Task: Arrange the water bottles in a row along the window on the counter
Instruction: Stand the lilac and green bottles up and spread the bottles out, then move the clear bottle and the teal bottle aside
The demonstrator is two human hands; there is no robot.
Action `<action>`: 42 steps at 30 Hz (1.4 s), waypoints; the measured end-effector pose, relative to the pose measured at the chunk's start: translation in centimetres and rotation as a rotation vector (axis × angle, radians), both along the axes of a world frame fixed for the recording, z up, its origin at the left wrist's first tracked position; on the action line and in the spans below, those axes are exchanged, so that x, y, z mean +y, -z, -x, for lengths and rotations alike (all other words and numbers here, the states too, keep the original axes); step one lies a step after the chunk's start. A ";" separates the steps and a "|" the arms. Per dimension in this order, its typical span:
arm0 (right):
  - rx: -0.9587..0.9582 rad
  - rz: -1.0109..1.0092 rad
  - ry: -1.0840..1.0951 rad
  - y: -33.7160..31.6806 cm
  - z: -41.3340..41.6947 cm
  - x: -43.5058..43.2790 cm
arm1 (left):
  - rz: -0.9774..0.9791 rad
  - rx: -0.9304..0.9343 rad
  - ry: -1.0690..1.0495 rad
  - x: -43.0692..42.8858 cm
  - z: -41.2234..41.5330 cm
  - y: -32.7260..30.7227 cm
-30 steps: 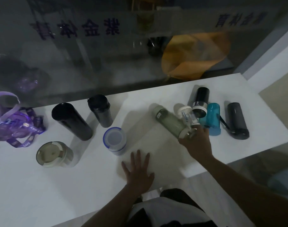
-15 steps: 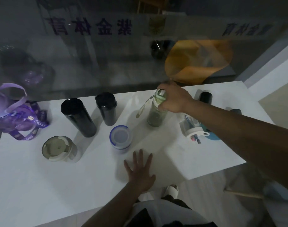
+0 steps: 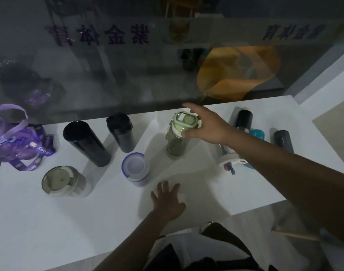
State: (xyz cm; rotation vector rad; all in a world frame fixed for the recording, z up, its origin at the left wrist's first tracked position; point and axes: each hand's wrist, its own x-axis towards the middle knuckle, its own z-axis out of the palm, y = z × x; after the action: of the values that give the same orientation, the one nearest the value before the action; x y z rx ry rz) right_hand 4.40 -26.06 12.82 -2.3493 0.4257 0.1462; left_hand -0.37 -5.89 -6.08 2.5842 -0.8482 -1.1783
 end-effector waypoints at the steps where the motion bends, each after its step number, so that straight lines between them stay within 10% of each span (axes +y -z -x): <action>1: -0.014 -0.024 0.021 -0.4 0.7 -0.7 | 0.016 0.016 -0.008 -0.7 -0.2 -0.5; 15: 0.048 0.121 0.466 10.1 18.9 -15.5 | 0.430 0.231 -0.535 -17.1 3.0 -3.3; 28: 0.046 -0.041 0.235 13.6 20.5 -22.8 | 0.556 0.466 -1.294 -25.7 5.3 -2.7; 42: -0.096 -0.219 0.061 13.8 18.8 -23.0 | 0.573 0.280 -1.383 -15.6 7.6 -7.3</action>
State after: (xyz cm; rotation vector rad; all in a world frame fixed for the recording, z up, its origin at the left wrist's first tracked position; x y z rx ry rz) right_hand -14.38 -49.05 -0.96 -2.1163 0.4122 0.0483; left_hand -7.96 -21.48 1.22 1.7198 0.5766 -0.6261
